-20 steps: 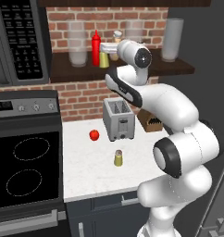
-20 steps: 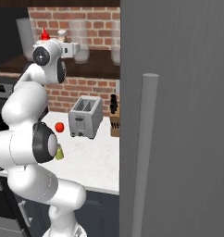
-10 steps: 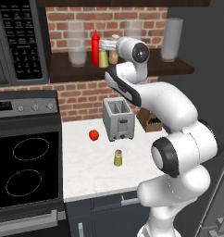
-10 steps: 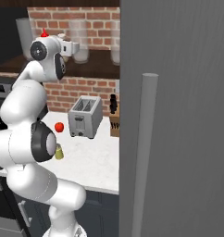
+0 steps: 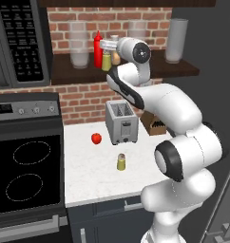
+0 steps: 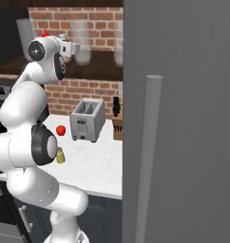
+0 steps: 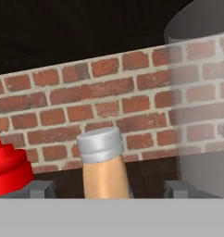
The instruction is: Put the shaker and condiment bottle from the counter next to their counterparts in the cabinet.
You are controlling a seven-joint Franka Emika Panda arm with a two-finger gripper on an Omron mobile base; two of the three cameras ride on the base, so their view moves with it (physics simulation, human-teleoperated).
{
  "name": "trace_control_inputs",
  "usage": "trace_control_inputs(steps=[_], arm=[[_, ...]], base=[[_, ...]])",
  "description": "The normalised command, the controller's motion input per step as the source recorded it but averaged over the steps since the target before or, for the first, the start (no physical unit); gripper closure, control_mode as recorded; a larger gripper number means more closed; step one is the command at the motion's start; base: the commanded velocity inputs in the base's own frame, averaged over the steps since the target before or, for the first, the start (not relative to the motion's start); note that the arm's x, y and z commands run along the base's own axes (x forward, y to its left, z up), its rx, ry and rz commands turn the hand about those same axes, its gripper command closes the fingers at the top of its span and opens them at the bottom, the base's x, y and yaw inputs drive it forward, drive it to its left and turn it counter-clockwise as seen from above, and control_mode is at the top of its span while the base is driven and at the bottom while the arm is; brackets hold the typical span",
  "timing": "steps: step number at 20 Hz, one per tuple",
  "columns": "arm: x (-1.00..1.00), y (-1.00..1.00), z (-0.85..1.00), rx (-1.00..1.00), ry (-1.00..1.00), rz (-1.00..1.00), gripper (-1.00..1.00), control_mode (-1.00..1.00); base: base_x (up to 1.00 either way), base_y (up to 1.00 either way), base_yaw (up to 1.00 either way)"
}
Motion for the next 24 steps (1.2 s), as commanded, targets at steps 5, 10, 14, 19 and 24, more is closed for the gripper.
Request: trace_control_inputs(steps=[5, 10, 14, 19, 24], arm=[[0.0, 0.0, 0.0, 0.0, 0.0, -0.01, -1.0, -1.0], [0.0, 0.0, 0.01, 0.0, 0.0, -0.07, -1.0, -1.0], [-0.02, 0.0, 0.08, 0.0, 0.0, -0.09, -1.0, -1.0], [-0.01, 0.0, 0.1, 0.0, 0.0, -0.08, -1.0, -1.0], [0.0, 0.0, 0.15, 0.0, 0.0, -0.05, -1.0, -1.0]], base=[[0.0, 0.0, 0.0], [0.0, 0.0, 0.0], [0.0, 0.0, 0.0], [0.0, 0.0, 0.0], [0.0, 0.0, 0.0]])
